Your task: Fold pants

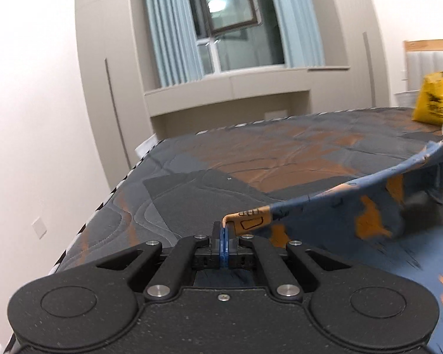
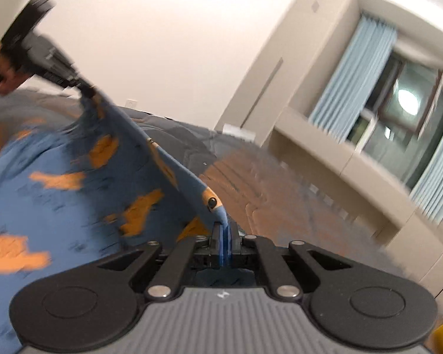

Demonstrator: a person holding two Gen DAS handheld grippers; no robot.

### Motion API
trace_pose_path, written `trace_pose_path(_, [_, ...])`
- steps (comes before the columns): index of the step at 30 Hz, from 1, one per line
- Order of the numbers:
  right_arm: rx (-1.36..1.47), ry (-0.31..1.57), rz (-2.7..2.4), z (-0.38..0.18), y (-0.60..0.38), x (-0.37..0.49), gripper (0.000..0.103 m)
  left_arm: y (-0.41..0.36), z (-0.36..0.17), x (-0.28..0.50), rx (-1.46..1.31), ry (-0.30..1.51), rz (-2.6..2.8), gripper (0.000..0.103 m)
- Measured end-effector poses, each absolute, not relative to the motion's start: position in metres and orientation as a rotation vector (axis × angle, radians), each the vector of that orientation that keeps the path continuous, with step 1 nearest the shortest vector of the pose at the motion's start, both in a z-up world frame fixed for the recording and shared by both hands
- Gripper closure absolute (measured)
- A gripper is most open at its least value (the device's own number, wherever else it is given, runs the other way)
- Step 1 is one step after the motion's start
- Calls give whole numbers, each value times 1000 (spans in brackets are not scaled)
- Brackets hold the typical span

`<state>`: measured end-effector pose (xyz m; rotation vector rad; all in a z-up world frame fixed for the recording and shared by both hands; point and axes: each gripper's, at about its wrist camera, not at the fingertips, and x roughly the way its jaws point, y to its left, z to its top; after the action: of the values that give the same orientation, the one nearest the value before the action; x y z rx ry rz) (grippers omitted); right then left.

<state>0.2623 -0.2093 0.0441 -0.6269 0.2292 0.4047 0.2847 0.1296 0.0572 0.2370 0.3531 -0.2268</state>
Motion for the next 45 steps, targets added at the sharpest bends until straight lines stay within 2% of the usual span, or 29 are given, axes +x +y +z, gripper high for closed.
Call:
trace_pose_path(3, [-684, 185, 398, 40, -198, 208, 100, 133, 45, 249, 261, 358, -270, 103])
trace_pose_path(9, [-731, 244, 416, 10, -175, 149, 100, 132, 13, 207, 339, 392, -312, 103])
trace_pose_path(15, [-713, 291, 399, -14, -169, 140, 101, 134, 4, 203, 340, 409, -298, 103])
trace_pose_path(24, [-720, 223, 405, 2, -181, 106, 101, 142, 6, 189, 345, 390, -336, 103])
trace_pose_path(38, [-699, 352, 450, -39, -177, 102, 101, 130, -12, 189, 388, 486, -337, 102])
trace_pose_path(39, [-707, 353, 450, -41, -177, 102, 101, 130, -13, 188, 382, 492, -333, 100])
trace_pose_path(42, [-695, 344, 445, -45, -177, 100, 99, 128, -13, 186, 337, 508, -320, 80])
trace_pose_path(44, [-661, 342, 438, -41, -182, 101, 85, 125, -11, 181, 293, 510, -309, 50])
trace_pose_path(45, [-651, 337, 424, -40, -185, 100, 69, 123, -10, 177, 278, 503, -306, 41])
